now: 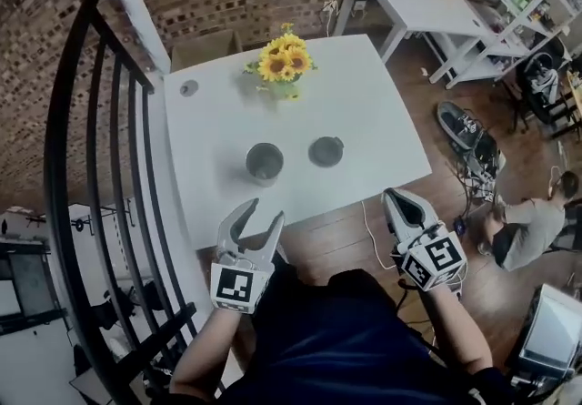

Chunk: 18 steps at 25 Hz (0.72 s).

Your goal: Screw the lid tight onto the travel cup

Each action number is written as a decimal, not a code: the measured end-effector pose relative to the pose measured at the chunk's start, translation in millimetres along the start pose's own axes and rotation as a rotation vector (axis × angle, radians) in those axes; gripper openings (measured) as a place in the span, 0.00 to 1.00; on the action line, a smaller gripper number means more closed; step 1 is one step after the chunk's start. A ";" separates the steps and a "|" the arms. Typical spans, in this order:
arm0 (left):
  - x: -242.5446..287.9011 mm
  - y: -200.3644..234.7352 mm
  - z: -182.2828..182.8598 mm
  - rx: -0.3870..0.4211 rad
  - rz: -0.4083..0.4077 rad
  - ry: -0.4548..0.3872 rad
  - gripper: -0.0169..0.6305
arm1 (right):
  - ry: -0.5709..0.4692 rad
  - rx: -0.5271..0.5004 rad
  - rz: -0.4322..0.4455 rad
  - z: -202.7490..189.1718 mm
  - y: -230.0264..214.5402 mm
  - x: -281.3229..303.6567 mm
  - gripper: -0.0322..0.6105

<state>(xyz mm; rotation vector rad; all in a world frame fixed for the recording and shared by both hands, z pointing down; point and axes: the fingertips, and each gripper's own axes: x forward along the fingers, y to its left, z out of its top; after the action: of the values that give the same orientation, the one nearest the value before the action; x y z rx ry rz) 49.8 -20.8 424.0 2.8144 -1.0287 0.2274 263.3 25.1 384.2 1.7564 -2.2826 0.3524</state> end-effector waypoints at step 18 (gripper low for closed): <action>25.8 77.7 -65.8 -0.114 0.200 0.265 0.48 | 0.735 -0.621 0.478 -157.7 -26.8 223.8 0.57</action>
<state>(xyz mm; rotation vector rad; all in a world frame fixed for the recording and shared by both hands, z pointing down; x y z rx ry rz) 12.7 -84.1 499.1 2.4956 -1.2144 0.5291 240.2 -132.8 608.4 0.6239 -1.9166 0.2638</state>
